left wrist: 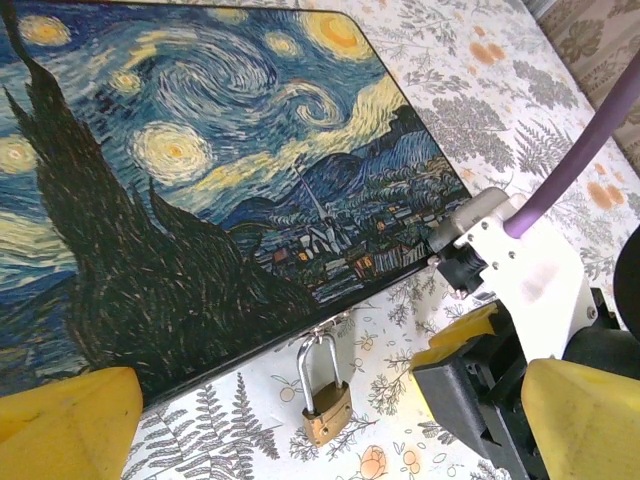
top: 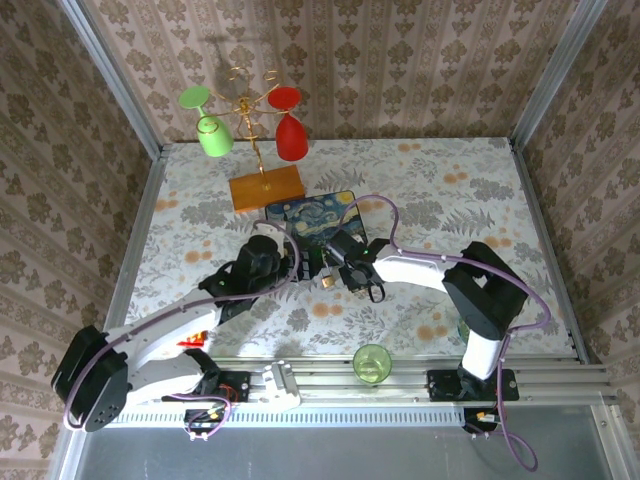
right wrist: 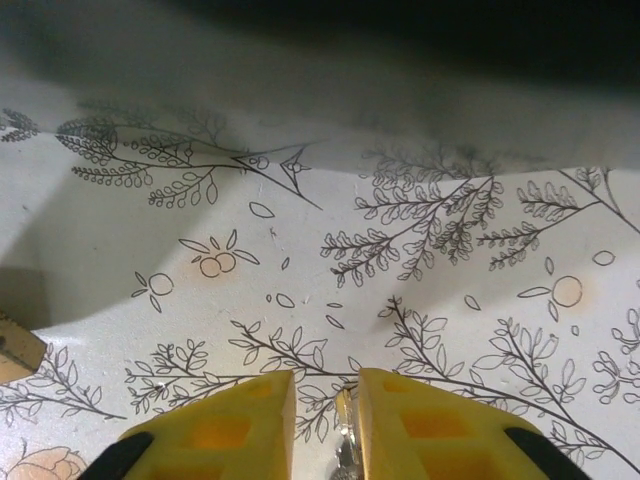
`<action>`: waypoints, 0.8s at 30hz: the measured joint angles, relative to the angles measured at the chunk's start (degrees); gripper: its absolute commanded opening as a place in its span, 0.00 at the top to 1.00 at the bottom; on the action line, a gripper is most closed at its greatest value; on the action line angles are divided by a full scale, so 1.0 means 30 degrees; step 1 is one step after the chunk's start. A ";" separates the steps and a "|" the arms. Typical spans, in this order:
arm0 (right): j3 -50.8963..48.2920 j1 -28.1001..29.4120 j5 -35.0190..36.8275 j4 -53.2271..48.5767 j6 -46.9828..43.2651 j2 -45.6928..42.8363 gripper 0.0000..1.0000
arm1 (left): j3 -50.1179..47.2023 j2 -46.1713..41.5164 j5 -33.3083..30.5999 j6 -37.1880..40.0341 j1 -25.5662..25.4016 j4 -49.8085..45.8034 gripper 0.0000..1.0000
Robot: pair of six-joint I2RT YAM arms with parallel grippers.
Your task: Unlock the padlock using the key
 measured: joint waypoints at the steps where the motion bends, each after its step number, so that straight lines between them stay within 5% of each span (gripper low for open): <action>1: -0.0007 0.0000 0.0007 -0.0138 0.0073 -0.0168 0.65 | -0.0058 -0.0109 0.0000 0.0015 0.0087 0.0022 0.01; 9: -0.2113 -0.0197 -0.0109 -0.0299 0.0969 -0.2994 0.60 | -0.0262 -0.0226 0.0525 0.0073 0.0233 0.0350 0.02; 24: -0.3075 -0.0510 -0.1158 0.0838 0.1851 -0.2076 0.66 | -0.0605 -0.0138 0.0933 -0.0022 0.0226 0.0984 0.02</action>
